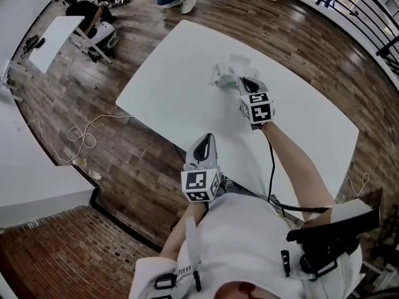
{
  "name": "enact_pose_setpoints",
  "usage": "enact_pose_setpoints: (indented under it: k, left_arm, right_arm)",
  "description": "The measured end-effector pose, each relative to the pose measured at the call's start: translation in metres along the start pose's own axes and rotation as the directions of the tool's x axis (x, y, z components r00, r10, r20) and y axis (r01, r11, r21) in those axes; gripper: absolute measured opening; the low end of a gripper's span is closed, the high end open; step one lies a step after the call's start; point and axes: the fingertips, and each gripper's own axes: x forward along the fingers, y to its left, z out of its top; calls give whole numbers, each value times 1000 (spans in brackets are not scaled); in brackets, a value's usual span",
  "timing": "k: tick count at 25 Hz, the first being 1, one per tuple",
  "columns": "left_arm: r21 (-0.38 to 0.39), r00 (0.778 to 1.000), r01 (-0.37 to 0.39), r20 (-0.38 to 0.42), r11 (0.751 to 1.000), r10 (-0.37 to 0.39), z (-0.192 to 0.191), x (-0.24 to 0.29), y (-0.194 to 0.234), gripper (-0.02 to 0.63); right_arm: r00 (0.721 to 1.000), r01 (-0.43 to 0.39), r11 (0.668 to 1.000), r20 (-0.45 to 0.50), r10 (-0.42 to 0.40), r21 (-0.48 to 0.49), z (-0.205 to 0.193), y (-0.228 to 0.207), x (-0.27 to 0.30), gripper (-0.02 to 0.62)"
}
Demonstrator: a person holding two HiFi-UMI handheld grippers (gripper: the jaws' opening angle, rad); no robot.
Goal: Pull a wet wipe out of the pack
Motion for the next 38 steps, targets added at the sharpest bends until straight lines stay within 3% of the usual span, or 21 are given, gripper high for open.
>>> enact_pose_setpoints:
  k: [38]
  left_arm:
    - [27,999,53,13,998,-53,2,-6,-32,2]
  right_arm:
    - [990,-31,996,143,19,82,5,6,-92,15]
